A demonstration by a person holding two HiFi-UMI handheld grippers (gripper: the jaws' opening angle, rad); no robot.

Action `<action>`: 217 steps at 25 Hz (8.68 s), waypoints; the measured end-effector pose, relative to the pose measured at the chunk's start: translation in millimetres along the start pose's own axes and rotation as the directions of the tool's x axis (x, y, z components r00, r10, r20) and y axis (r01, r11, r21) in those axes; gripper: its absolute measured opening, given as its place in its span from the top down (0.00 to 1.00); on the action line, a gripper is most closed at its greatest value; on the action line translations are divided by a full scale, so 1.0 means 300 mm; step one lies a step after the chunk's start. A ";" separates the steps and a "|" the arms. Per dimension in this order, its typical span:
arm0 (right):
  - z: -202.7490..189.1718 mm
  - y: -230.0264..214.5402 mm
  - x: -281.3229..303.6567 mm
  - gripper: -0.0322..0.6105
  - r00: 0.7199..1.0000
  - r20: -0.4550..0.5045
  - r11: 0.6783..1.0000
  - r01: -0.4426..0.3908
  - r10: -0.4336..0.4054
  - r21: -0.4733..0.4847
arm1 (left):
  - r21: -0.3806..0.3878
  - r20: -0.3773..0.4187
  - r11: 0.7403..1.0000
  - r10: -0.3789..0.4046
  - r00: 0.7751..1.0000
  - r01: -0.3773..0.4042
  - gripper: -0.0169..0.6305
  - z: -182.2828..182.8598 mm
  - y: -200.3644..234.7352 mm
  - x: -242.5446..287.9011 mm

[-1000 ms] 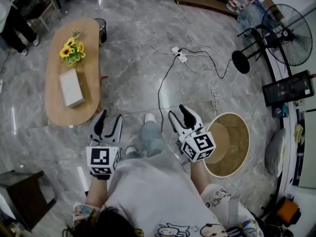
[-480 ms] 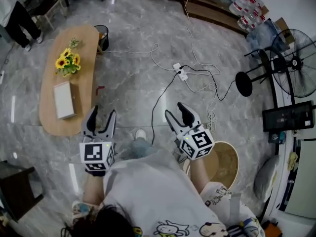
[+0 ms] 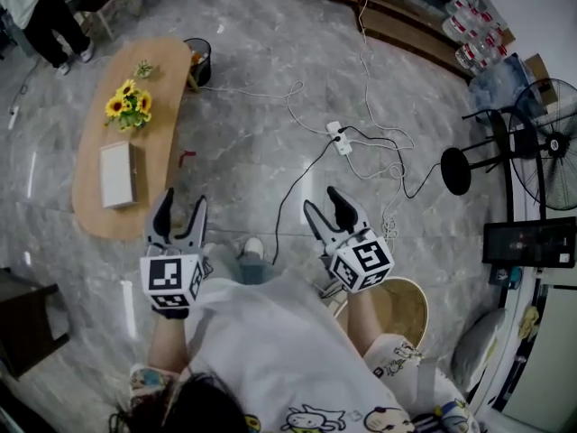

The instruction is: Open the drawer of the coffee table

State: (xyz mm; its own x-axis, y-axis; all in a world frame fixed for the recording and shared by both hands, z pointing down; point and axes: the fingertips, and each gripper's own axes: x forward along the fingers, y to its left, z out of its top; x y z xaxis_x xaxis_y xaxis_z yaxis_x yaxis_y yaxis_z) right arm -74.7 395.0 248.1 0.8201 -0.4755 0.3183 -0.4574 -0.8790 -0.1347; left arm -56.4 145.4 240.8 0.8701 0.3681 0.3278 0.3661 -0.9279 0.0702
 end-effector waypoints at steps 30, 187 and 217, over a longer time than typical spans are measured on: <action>0.381 0.041 1.101 0.64 0.948 -0.099 0.946 -0.311 0.302 -0.092 | -0.076 -0.010 0.983 0.169 0.986 -0.169 0.63 0.261 0.675 0.594; -1.170 0.864 1.348 0.64 -0.162 -0.883 -0.317 -0.948 0.440 0.016 | -0.091 -0.687 0.866 0.303 0.660 -0.492 0.85 -1.751 0.697 0.290; -1.353 0.770 1.424 0.66 0.026 -0.978 -0.523 -0.842 0.209 -0.134 | -0.100 -0.686 0.930 0.193 0.701 -0.354 0.86 -1.751 0.575 0.308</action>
State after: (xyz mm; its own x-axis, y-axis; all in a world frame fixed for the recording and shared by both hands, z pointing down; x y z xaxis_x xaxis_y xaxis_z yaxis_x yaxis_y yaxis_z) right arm 30.3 3.0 733.8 -0.4108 -0.1615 0.8973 -0.4970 0.8648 -0.0718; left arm -86.2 -11.7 778.1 0.4543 0.0388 0.8900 -0.0003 -0.9990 0.0437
